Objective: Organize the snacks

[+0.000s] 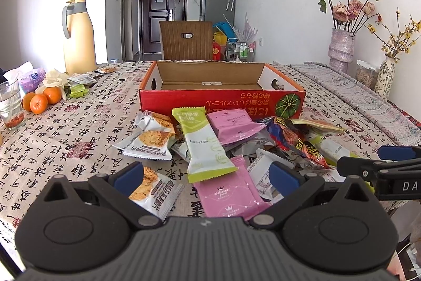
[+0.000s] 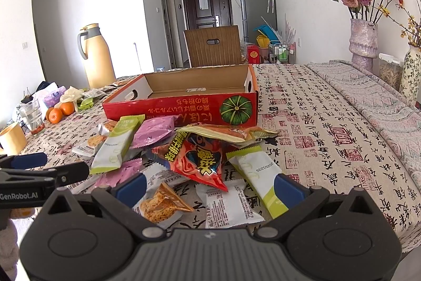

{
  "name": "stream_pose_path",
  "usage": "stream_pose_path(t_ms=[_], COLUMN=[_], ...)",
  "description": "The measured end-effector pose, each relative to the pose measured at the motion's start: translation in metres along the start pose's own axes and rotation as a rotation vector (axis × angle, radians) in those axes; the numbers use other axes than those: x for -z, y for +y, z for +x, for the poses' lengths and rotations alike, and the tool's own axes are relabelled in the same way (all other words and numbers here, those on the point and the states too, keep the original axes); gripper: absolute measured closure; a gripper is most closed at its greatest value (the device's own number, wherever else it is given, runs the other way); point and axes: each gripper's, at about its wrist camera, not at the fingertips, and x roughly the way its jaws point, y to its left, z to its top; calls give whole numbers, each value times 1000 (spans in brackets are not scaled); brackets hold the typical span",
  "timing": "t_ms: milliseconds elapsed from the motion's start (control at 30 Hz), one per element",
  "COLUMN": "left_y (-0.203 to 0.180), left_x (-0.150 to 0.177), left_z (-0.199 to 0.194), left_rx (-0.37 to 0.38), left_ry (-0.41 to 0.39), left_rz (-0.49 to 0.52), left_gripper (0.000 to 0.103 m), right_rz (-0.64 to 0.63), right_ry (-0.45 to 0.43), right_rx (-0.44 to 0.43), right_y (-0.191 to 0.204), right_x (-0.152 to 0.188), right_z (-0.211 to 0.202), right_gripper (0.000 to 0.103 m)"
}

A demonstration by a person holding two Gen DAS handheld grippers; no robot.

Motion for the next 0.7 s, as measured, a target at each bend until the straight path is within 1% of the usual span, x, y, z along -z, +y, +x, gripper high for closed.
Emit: stream_pose_path(t_ms=[700], left_y=[-3], left_x=[4], left_z=[2], left_rx=[1], left_ry=[5], left_rz=[-4], left_gripper=[0], right_rz=[5], right_ry=[7], right_rx=[-3], right_y=[-1], right_x=[4], right_z=[3], right_gripper=[0])
